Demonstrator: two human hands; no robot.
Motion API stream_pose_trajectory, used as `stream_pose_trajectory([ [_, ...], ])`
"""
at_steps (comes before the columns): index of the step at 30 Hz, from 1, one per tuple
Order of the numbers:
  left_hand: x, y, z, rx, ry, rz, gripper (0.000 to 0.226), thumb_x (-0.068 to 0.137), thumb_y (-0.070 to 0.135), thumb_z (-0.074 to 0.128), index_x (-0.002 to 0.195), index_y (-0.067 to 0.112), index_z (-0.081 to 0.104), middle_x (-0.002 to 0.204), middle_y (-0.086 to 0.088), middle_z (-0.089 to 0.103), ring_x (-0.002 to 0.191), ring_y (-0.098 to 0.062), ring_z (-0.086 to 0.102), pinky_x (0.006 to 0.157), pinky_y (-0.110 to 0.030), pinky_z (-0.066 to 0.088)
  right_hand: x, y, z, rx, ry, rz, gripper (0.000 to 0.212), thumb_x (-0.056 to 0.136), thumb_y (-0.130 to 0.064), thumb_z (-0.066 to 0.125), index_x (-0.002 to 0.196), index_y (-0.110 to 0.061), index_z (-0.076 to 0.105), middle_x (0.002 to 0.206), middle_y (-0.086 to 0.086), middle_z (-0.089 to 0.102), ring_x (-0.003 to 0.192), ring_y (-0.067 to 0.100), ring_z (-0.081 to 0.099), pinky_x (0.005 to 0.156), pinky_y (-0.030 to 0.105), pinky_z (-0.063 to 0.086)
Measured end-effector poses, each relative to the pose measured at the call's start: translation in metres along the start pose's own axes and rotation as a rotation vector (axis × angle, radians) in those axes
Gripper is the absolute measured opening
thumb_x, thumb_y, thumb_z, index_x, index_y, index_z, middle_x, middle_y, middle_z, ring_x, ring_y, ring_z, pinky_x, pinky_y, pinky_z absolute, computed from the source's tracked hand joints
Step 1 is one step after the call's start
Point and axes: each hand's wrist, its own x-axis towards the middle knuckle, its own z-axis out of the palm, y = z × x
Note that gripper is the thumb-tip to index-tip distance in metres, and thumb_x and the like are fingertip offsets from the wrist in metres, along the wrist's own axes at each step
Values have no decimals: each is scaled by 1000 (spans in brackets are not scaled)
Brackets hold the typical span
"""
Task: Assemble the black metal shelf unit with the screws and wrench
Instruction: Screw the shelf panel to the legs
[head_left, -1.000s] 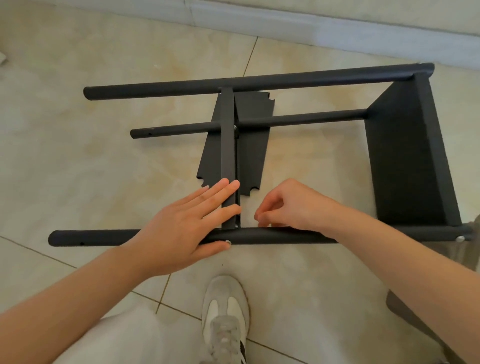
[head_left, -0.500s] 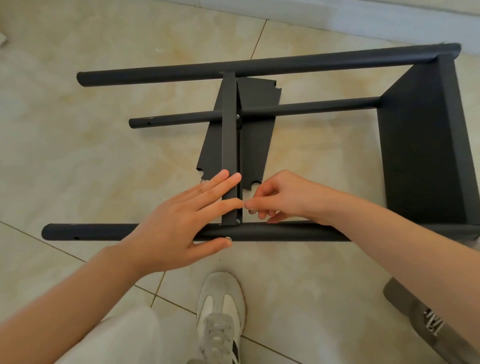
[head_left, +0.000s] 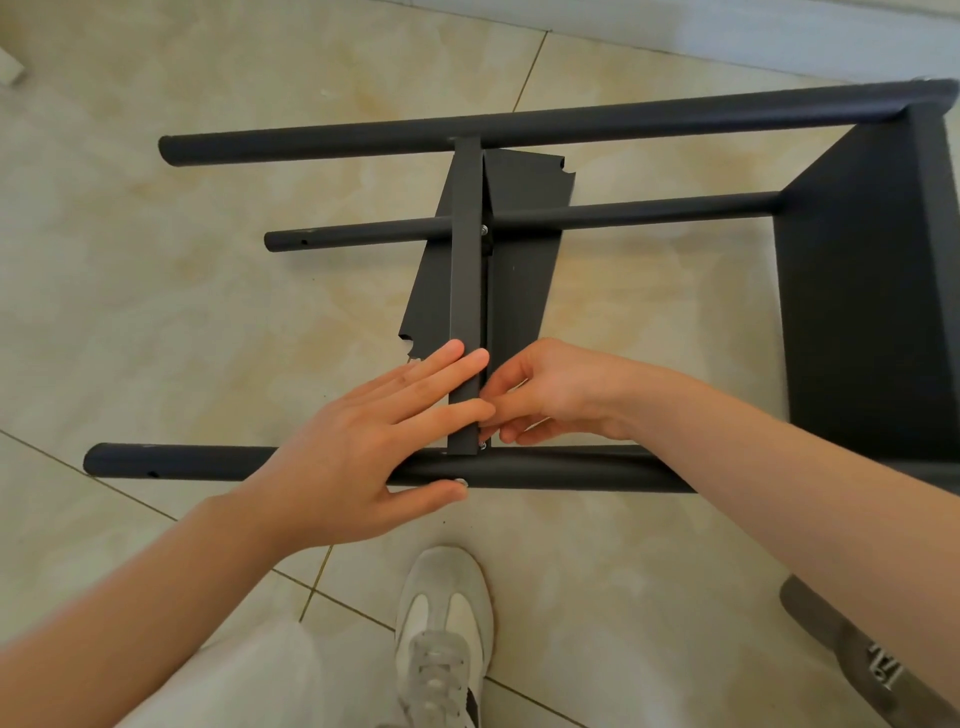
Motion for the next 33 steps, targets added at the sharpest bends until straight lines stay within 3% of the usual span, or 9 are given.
stream_pose_trajectory([
  [5,0,-1,1,-21,7,8,61,96,56,48,150,28,45,166,4,24,155,-15,13,120,-43,24,2,-3,0,-33,-31,11,18,88,-25,72,72,-30,79,85,-5,77,68,1,64,71,22,54],
  [13,-1,-3,3,-5,7,11,61,96,58,48,150,29,46,167,5,23,155,-15,13,119,-41,23,5,-2,4,-85,-27,30,22,88,-24,71,69,-29,78,77,-8,74,64,1,62,72,21,55],
  [19,-1,-4,4,0,10,14,62,96,58,49,150,29,46,167,6,23,155,-15,14,122,-31,22,2,-6,-4,-54,-119,61,15,88,-23,72,76,-28,80,85,-6,75,79,6,63,83,26,55],
  [22,-1,-4,4,-8,23,19,61,96,57,50,150,27,47,166,5,25,155,-16,16,122,-34,25,2,-7,-5,-61,-143,85,16,87,-19,73,76,-27,80,86,-5,74,83,10,63,87,28,54],
  [33,-1,-4,3,-28,26,18,61,96,55,52,150,26,47,166,3,25,155,-17,17,118,-42,29,10,-7,-5,-28,-199,139,26,90,-15,70,67,-25,78,82,-3,74,74,9,60,81,27,52],
])
